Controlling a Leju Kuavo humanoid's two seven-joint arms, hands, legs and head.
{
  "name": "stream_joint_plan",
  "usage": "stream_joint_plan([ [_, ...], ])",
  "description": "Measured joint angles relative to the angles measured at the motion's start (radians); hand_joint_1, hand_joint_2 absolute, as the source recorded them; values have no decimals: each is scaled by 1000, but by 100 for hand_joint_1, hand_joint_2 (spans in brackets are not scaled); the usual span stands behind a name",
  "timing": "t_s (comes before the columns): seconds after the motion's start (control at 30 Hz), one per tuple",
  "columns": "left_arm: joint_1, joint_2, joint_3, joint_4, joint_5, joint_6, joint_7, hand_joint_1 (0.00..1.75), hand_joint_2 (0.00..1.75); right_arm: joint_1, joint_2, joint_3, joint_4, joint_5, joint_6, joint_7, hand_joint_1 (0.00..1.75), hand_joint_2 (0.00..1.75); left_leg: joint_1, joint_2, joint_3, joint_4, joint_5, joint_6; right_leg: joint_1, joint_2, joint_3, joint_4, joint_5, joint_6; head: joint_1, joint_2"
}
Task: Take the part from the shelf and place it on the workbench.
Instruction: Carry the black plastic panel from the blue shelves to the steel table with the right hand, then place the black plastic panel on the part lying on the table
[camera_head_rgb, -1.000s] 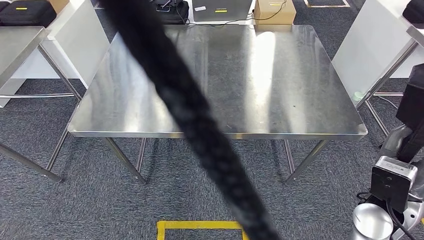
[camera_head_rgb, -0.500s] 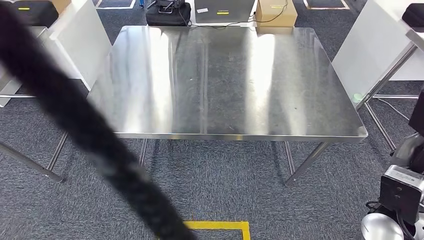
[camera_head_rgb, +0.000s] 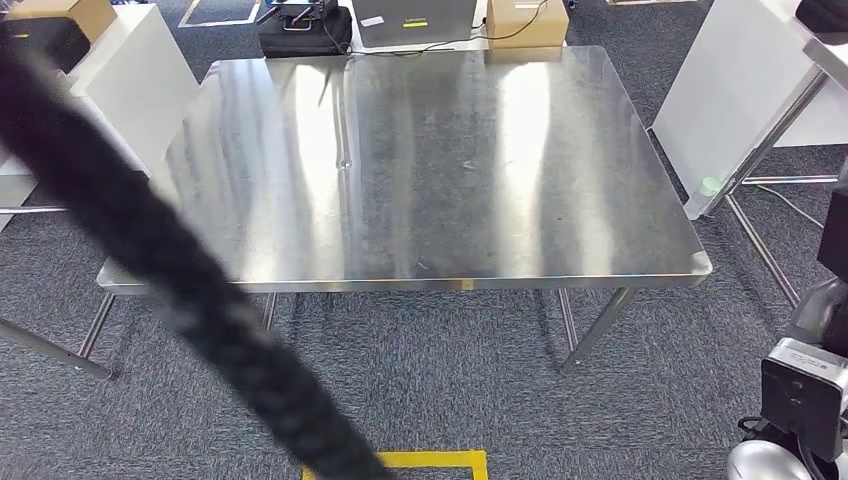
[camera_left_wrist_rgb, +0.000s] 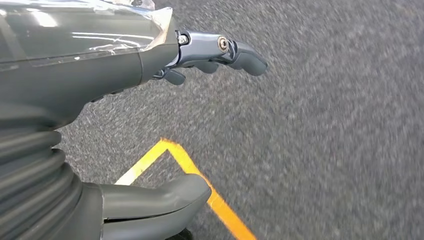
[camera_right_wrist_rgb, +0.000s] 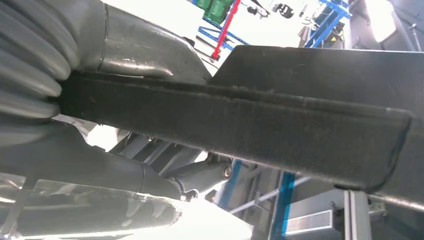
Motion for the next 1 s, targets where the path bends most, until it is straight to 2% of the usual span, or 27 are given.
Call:
stream_joint_plan([
  [0.03, 1, -1, 0, 0, -1, 0, 0, 0, 175, 1, 3, 0, -2, 1, 1, 0, 175, 175, -6, -5, -47, 78, -29, 6, 6, 1, 1, 0, -3, -5, -1, 0],
  [0.07, 2, -1, 0, 0, -1, 0, 0, 0, 175, 2, 5, 0, -2, 2, 1, 0, 175, 175, -12, -8, -91, 142, -45, 13, 12, 3, 3, 0, -5, -11, -2, 0],
  [0.1, 3, -1, 0, 0, -1, 0, 0, 0, 175, 3, 7, 0, -2, 2, 1, 0, 175, 175, -18, -9, -121, 175, -41, 22, 18, 5, 6, 0, -8, -15, -2, 0],
  [0.13, 5, -1, 1, 0, -1, 0, 1, 0, 175, 3, 8, -1, -2, 2, 2, 0, 175, 175, -25, -10, -133, 170, -18, 33, 24, 8, 10, 0, -11, -19, -2, 0],
  [0.17, 6, -1, 1, 0, -1, 0, 1, 0, 175, 3, 10, -1, -2, 2, 2, 0, 175, 175, -32, -12, -124, 127, 23, 48, 30, 11, 16, 0, -14, -23, -2, 0],
  [0.23, 6, 0, 1, 0, -1, 0, 1, 0, 175, 3, 12, -1, -4, 2, 2, 0, 175, 175, -48, -21, -82, 5, 102, 80, 41, 14, 26, 0, -21, -26, -2, 0],
  [0.27, 5, 1, 1, -1, -2, 0, 1, 0, 175, 3, 13, -1, -5, 3, 3, 0, 175, 175, -55, -22, -65, -40, 122, 89, 44, 17, 29, 0, -25, -25, -2, 0],
  [0.3, 5, 2, 0, -2, -3, 0, 1, 0, 175, 2, 14, -1, -6, 6, 7, 2, 175, 175, -61, -22, -57, -62, 127, 92, 47, 19, 29, 0, -28, -22, -1, 0],
  [0.4, 5, 2, 1, -4, -10, -1, 2, 0, 175, 1, 10, 0, -7, 66, 52, 45, 175, 175, -66, -16, -44, -82, 128, 89, 46, 20, 30, 1, -35, -8, -2, 0],
  [0.47, 5, 0, 1, -6, -20, -6, 2, 0, 175, -9, -4, 0, 2, 157, 100, 106, 175, 175, -63, -13, -27, -99, 135, 93, 46, 12, 9, 47, -56, -3, 0, 0],
  [0.5, 5, -1, 1, -6, -26, -10, 1, 0, 175, -19, -15, 0, 14, 202, 123, 137, 175, 175, -61, -11, -20, -103, 137, 95, 45, 8, -18, 99, -76, -4, 1, 0],
  [0.57, 5, -2, 1, -6, -38, -17, 0, 0, 175, -49, -44, -1, 54, 264, 163, 192, 175, 175, -61, -8, -18, -104, 135, 101, 43, 5, -93, 224, -114, -2, 1, 0],
  [0.6, 5, -2, 1, -6, -44, -19, -1, 0, 175, -68, -64, -4, 81, 281, 182, 214, 175, 175, -61, -8, -16, -104, 132, 101, 41, 4, -119, 259, -117, 4, 1, 0],
  [0.63, 5, -2, 1, -6, -48, -21, -1, 0, 175, -88, -86, -9, 110, 292, 199, 231, 175, 175, -61, -8, -14, -104, 129, 101, 39, 3, -127, 259, -104, 13, 1, 0],
  [0.67, 5, -2, 1, -6, -52, -23, -1, 0, 175, -109, -108, -15, 138, 299, 212, 243, 175, 175, -61, -8, -9, -104, 126, 100, 36, 1, -115, 219, -77, 23, 1, 0],
  [0.7, 5, -2, 1, -6, -55, -23, -1, 0, 175, -129, -128, -20, 162, 304, 222, 249, 175, 175, -60, -8, -3, -104, 121, 97, 34, -3, -86, 149, -40, 34, 1, 0],
  [0.73, 5, -2, 1, -6, -58, -23, 0, 0, 175, -147, -145, -24, 184, 310, 231, 254, 175, 175, -62, -9, 2, -103, 116, 93, 34, -9, -56, 79, -10, 38, 1, 0],
  [0.77, 5, -1, 1, -6, -60, -24, 0, 0, 175, -162, -160, -27, 203, 318, 242, 260, 175, 175, -65, -9, 5, -102, 111, 88, 35, -12, -31, 25, 11, 35, 1, 0],
  [0.8, 5, 0, 1, -6, -64, -24, 2, 0, 175, -175, -175, -29, 221, 327, 257, 269, 175, 175, -67, -9, 7, -101, 107, 83, 36, -15, -16, -5, 20, 28, 0, 0],
  [0.87, 4, 2, 1, -6, -73, -28, 7, 0, 175, -204, -214, -31, 266, 342, 299, 288, 175, 175, -69, -8, 8, -104, 102, 75, 39, -12, -10, -16, 19, 10, -1, 0],
  [0.93, 2, 5, 1, -6, -81, -33, 12, 0, 175, -244, -267, -32, 327, 347, 350, 297, 175, 175, -66, -9, 3, -92, 91, 65, 31, -9, -4, -20, 18, -4, -3, 0],
  [1.0, -1, 10, 1, -6, -89, -37, 14, 0, 175, -288, -320, -28, 396, 352, 406, 296, 175, 175, -62, -14, -37, -11, 52, 54, 24, -7, 4, -24, 14, -17, -5, 0],
])
